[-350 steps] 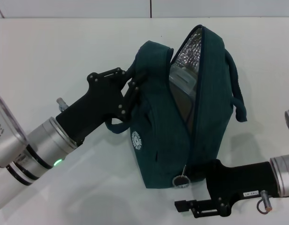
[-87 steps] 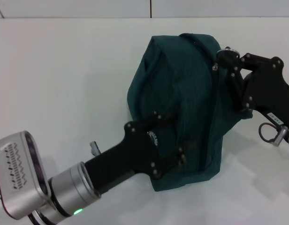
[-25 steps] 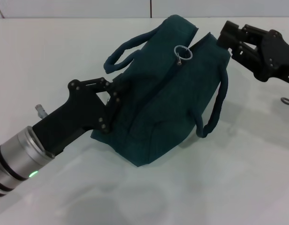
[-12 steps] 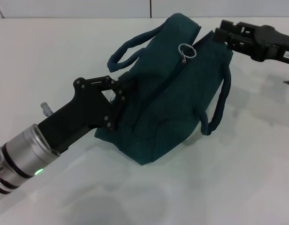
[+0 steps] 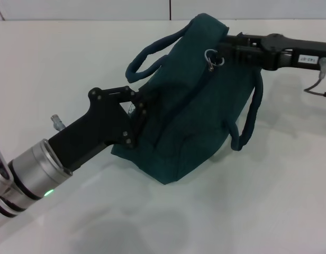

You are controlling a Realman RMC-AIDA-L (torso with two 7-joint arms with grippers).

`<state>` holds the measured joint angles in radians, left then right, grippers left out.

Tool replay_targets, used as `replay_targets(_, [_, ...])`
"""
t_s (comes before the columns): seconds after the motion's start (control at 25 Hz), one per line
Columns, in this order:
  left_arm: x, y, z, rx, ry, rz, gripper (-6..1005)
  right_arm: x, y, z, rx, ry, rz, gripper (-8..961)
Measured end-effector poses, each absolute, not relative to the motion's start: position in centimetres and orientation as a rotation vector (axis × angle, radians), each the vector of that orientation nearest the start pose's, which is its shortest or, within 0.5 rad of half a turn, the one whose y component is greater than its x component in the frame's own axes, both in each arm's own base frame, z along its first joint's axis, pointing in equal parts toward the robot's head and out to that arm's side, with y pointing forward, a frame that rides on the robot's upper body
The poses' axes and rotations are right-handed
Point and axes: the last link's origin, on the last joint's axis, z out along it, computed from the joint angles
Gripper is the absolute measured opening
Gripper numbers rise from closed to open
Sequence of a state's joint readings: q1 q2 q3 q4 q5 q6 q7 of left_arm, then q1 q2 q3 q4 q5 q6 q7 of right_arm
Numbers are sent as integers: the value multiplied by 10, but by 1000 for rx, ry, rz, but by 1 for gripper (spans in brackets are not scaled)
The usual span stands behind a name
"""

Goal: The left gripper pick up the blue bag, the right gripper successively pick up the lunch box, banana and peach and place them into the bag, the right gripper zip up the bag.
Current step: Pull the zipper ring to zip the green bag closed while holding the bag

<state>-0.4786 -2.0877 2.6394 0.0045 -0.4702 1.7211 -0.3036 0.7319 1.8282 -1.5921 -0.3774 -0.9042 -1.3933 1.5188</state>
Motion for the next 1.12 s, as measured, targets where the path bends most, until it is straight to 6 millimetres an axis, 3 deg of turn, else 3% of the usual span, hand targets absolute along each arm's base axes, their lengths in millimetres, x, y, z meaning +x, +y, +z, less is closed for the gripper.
replay_targets(0.24, [-253,264,-50,-2213,-28,-1169,48,176,391,6,-2806,846,985,468])
replay_targets(0.56, [-255,265,-48,-2210,-30,-1156,48,170,385,0,-2836,831,1006,451])
replay_targets(1.12, [-257,268,-49,-2208,-11,-1114,48,172,386,-9,-2723,782,1076,402])
